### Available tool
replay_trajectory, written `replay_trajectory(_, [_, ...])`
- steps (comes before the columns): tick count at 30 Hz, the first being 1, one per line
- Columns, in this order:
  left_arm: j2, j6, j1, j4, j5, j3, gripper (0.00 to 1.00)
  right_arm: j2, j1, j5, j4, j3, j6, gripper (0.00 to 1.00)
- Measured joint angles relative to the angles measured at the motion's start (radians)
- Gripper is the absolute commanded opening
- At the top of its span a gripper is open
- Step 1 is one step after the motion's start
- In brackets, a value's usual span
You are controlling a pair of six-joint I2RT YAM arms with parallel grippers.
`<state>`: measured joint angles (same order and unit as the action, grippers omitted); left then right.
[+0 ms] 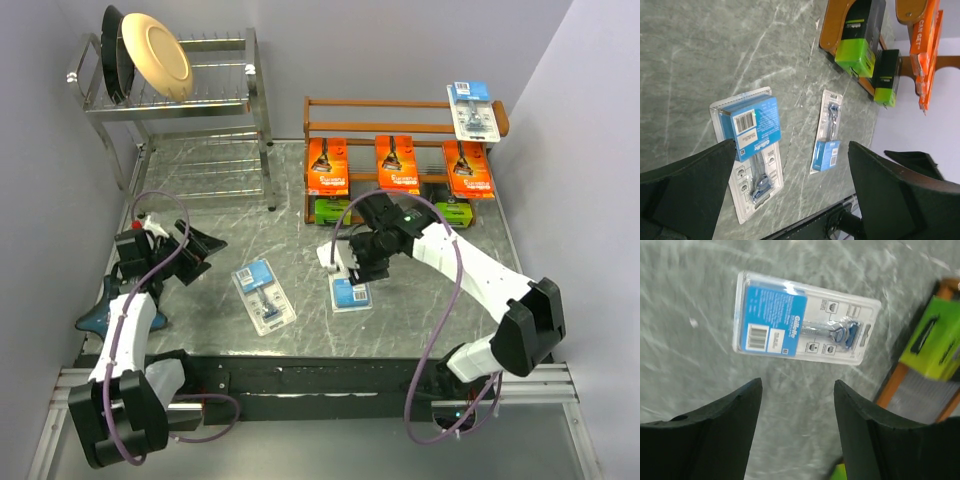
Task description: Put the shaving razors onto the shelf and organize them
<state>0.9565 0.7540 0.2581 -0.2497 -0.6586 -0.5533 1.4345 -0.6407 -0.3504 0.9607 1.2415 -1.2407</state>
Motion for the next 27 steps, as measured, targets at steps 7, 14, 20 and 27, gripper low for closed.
replay_trajectory(7, [-0.043,-0.001,0.059,-0.004,0.001,0.008,1.0,0.125,0.004,-0.014,-0.017,-0.008,-0.423,0.65])
replay_trajectory(14, [-0.046,-0.008,0.12,-0.026,0.001,0.008,0.99,0.251,0.005,-0.018,-0.06,-0.007,-0.653,0.63])
replay_trajectory(20, [-0.043,-0.01,0.163,-0.029,0.001,0.008,0.99,0.343,0.014,-0.005,-0.063,-0.001,-0.717,0.59])
replay_trajectory(27, [-0.043,-0.013,0.222,-0.052,0.001,0.008,1.0,0.424,0.047,0.012,-0.065,0.063,-0.736,0.43])
